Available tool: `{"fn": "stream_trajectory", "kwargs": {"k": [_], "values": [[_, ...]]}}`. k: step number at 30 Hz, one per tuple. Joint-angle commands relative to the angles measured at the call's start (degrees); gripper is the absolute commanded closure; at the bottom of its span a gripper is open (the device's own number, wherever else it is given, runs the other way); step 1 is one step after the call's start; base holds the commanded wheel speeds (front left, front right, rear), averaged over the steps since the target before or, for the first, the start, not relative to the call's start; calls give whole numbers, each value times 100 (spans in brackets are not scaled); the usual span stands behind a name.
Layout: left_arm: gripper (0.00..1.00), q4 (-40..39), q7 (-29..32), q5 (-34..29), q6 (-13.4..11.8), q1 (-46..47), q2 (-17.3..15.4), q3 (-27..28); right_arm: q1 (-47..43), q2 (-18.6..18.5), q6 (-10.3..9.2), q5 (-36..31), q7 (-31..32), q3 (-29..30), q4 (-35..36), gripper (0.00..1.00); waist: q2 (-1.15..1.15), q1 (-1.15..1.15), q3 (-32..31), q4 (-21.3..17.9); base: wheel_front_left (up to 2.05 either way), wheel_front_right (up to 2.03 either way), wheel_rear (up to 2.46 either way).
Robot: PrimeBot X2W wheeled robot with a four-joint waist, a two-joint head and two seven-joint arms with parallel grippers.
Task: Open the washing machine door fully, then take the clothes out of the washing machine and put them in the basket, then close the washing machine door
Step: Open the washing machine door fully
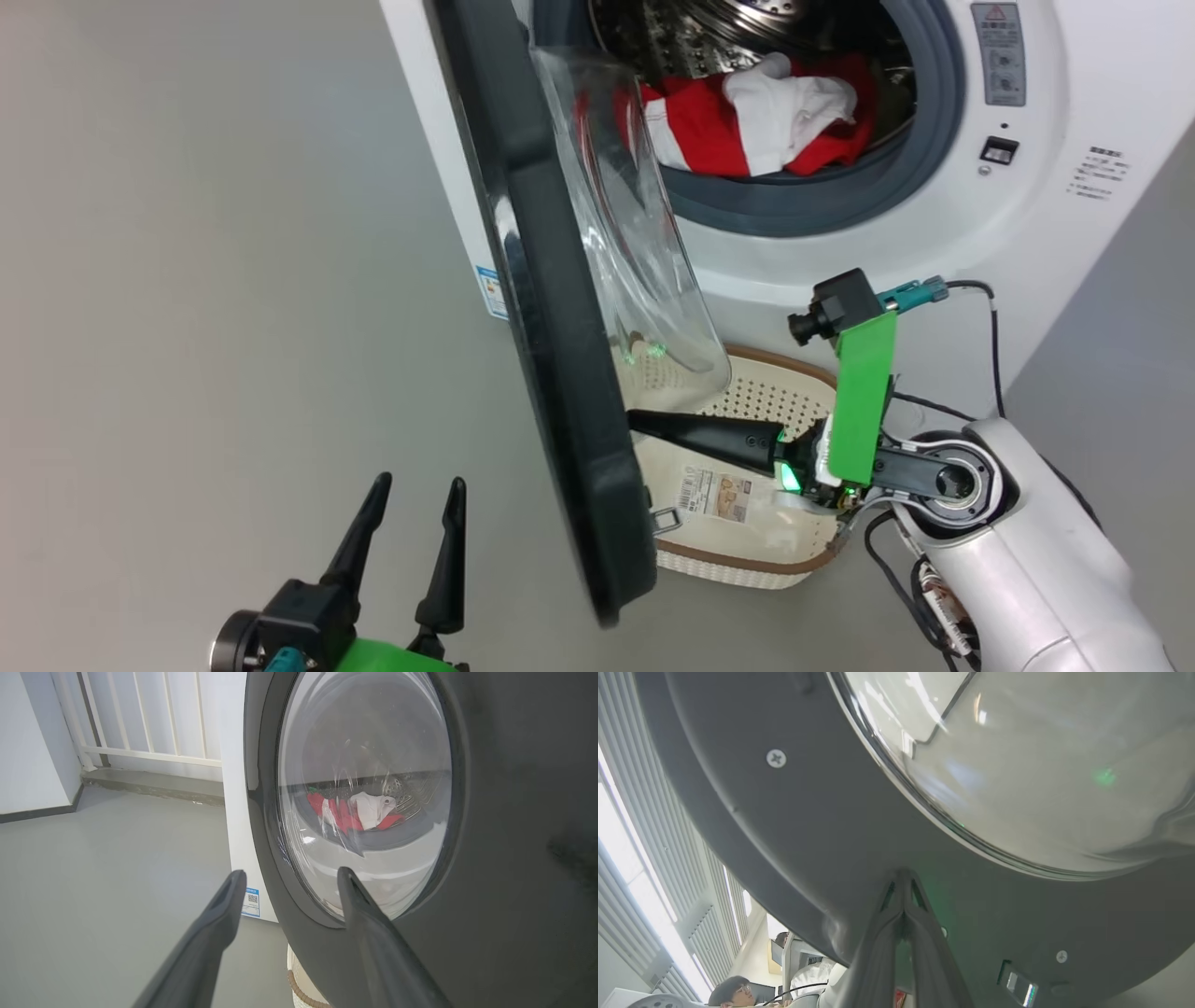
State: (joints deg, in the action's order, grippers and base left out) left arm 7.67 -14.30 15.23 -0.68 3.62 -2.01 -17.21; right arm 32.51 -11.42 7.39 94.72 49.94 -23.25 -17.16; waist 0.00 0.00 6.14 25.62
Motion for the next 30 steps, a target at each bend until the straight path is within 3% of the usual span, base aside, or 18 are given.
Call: {"fn": "stream_trajectory", "kwargs": {"k": [1, 15, 30], "values": [[0, -120, -70, -46, 0, 41, -87, 200, -98, 200, 10, -94, 56, -86, 218, 100, 0, 0, -25, 106, 0, 0, 0], [0, -174, -70, 0, -97, 79, -87, 335, -63, 513, 10, -300, 144, -158, 264, 100, 0, 0, 23, 471, 0, 0, 0], [0, -197, -70, -7, -119, 79, -87, 452, -88, 676, 10, -360, 107, -187, 273, 100, 0, 0, -24, 528, 0, 0, 0]]}}
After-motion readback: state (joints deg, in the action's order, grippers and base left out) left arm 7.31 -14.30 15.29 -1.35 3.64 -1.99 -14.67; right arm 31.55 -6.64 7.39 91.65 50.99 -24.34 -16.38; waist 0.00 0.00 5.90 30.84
